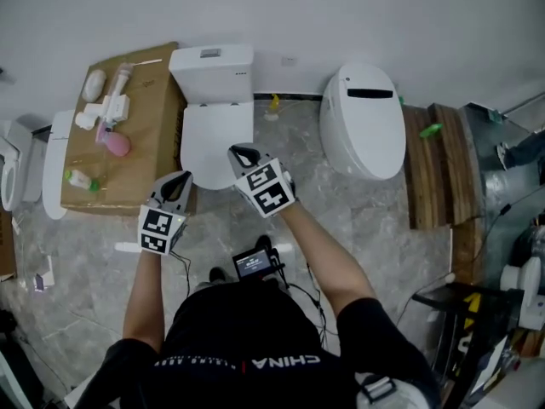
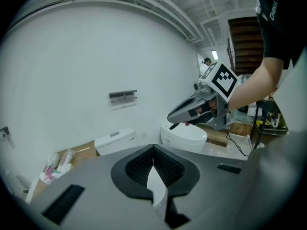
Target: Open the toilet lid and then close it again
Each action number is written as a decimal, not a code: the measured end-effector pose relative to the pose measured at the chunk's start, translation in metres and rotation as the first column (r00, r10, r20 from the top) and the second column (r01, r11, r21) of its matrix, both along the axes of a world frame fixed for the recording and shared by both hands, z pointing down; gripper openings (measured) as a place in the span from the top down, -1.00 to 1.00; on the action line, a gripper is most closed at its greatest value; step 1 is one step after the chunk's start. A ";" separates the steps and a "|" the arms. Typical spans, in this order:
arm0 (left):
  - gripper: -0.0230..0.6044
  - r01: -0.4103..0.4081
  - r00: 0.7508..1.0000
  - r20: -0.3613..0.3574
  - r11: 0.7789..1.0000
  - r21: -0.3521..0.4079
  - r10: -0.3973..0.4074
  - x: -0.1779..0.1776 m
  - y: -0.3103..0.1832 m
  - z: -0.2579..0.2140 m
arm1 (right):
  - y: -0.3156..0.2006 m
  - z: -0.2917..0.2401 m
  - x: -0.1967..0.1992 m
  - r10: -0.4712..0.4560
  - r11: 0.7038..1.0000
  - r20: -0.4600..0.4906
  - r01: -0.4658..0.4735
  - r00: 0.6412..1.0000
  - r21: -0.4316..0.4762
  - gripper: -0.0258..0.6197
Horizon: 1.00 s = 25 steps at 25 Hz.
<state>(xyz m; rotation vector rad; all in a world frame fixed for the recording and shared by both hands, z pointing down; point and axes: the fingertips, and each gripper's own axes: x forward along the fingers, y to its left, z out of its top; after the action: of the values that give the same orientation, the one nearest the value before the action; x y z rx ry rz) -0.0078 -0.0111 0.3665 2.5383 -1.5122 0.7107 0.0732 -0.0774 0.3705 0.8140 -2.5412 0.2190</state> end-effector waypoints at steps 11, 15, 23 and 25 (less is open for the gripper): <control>0.89 -0.063 0.998 -0.013 0.998 0.010 0.063 -0.051 0.099 0.004 | 0.099 0.004 -0.039 0.091 0.996 -0.027 -0.091 0.996 0.008 0.86; 0.90 -0.092 0.996 -0.019 0.996 0.009 0.093 -0.073 0.141 0.011 | 0.145 0.008 -0.056 0.143 0.989 0.006 -0.143 0.990 -0.028 0.86; 0.90 -0.151 0.987 -0.057 0.988 -0.008 0.151 -0.082 0.192 0.021 | 0.211 0.014 -0.064 0.212 0.976 -0.002 -0.212 0.977 -0.049 0.86; 0.90 -0.166 0.984 -0.064 0.986 -0.006 0.165 -0.075 0.198 0.022 | 0.221 0.011 -0.061 0.215 0.976 0.001 -0.214 0.977 -0.049 0.86</control>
<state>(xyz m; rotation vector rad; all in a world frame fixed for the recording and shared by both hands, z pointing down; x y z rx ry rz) -0.0832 0.1866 0.3883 2.6740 -1.2858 0.6487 0.0122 0.1433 0.3819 1.0702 -2.4418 0.3519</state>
